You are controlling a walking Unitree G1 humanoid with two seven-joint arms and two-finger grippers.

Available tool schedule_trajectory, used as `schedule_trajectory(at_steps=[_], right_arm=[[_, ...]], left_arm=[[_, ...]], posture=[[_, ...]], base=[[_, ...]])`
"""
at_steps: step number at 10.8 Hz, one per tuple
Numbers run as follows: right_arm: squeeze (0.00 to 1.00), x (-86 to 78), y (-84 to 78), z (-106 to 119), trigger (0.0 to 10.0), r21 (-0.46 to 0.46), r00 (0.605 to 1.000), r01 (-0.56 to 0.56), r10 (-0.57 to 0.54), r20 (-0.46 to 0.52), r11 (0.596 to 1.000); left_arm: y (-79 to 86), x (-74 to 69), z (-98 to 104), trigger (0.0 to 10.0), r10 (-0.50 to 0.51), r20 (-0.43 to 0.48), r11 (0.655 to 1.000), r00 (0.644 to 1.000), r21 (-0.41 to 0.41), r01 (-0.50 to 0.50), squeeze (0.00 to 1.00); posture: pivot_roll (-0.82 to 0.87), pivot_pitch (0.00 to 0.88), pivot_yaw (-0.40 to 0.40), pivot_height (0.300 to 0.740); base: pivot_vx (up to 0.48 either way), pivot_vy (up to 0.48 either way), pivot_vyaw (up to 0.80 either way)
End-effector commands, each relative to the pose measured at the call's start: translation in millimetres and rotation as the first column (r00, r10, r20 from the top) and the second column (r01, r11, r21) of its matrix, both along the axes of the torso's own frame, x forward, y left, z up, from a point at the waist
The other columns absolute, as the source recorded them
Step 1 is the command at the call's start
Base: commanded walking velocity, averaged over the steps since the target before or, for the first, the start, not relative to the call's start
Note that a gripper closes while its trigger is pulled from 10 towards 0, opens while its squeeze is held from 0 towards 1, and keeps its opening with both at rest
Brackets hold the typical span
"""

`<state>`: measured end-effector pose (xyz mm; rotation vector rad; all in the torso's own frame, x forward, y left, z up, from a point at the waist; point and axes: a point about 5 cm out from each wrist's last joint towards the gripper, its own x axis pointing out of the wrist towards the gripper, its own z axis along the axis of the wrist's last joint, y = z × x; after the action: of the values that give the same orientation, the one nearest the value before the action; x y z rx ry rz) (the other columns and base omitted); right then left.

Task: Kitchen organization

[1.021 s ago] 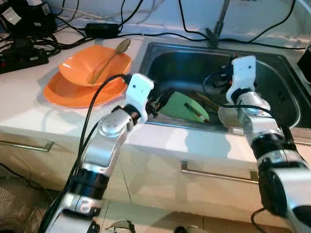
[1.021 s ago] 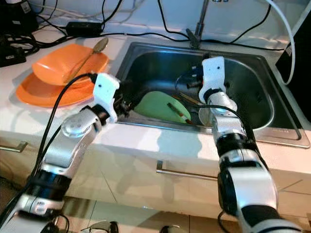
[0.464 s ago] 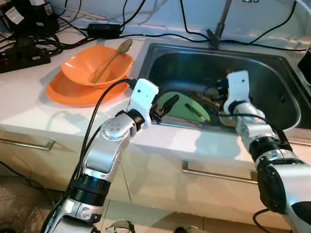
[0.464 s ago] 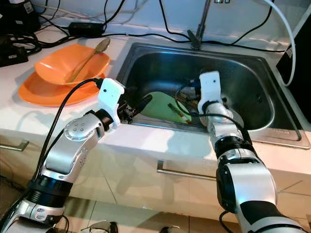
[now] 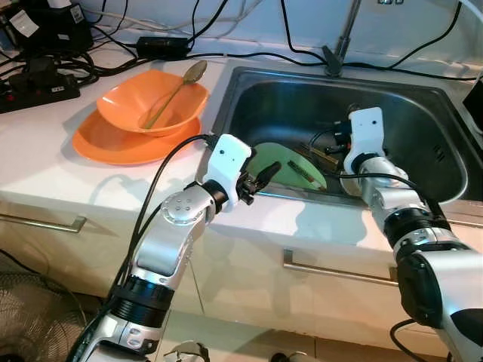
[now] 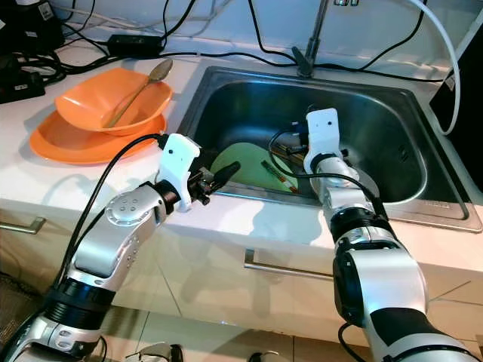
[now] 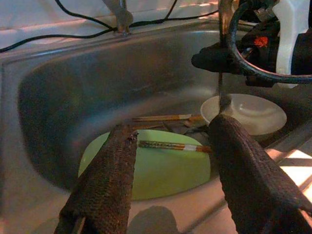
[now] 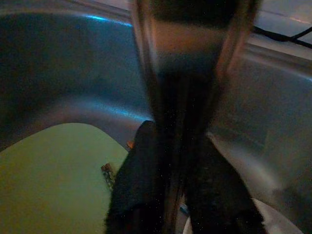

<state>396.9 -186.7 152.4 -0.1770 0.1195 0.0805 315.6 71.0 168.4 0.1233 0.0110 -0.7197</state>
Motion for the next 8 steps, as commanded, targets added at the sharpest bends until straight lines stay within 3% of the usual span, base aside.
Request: schedule_trajectory(at_steps=[1, 2, 3, 4, 5, 7, 8], right_arm=[[1.0, 0.9, -0.4, 1, 10.0, -0.005, 1.0, 0.002, -0.002, -0.003, 1.0], [1.0, 0.9, -0.2, 1, 10.0, -0.007, 1.0, 0.003, -0.003, -0.005, 1.0], [0.64, 1.0, 1.2, 1, 10.0, -0.01, 1.0, 0.0, 0.0, -0.005, 1.0], [0.0, 1.4, 1.6, 3, 10.0, -0.015, 1.0, 0.004, -0.004, 0.008, 1.0], [0.0, 2.3, 1.9, 6, 10.0, -0.022, 1.0, 0.007, -0.006, 0.029, 1.0], [0.0, 8.4, 7.0, 47, 10.0, -0.004, 0.965, -0.004, 0.005, 0.261, 1.0], [0.0, 8.2, 8.7, 58, 10.0, 0.017, 0.944, -0.014, 0.008, 0.329, 1.0]], left_arm=[[-1.2, -1.4, 1, 10.0, -0.008, -0.004, 1.0, 1.0, 0.0, 0.008, 0.0], [-0.9, -1.7, 1, 10.0, -0.007, -0.006, 1.0, 1.0, 0.002, 0.007, 0.0], [-0.7, -1.6, 1, 10.0, -0.005, -0.008, 1.0, 1.0, 0.004, 0.005, 0.0], [-0.6, -1.5, 1, 10.0, -0.004, -0.009, 1.0, 1.0, 0.005, 0.004, 0.0], [-0.3, -1.4, 2, 10.0, -0.001, -0.007, 1.0, 1.0, 0.005, 0.001, 0.0], [4.8, 5.1, 13, 10.0, 0.072, 0.081, 0.997, 0.994, -0.017, -0.071, 0.0], [6.7, 7.5, 17, 10.0, 0.096, 0.102, 0.995, 0.99, -0.034, -0.093, 0.0]], posture=[[0.07, 0.062, -0.06, 0.74], [0.07, 0.069, -0.061, 0.74], [0.07, 0.073, -0.061, 0.74], [0.07, 0.073, -0.061, 0.74], [0.07, 0.076, -0.059, 0.74], [0.06, 0.084, -0.053, 0.74], [0.06, 0.084, -0.052, 0.74]], base=[[0.0, 0.0, 0.0], [0.0, 0.0, 0.0], [0.0, 0.0, 0.0], [0.0, 0.0, 0.0], [0.0, 0.0, 0.0], [0.0, 0.0, 0.0], [0.0, 0.0, 0.0]])
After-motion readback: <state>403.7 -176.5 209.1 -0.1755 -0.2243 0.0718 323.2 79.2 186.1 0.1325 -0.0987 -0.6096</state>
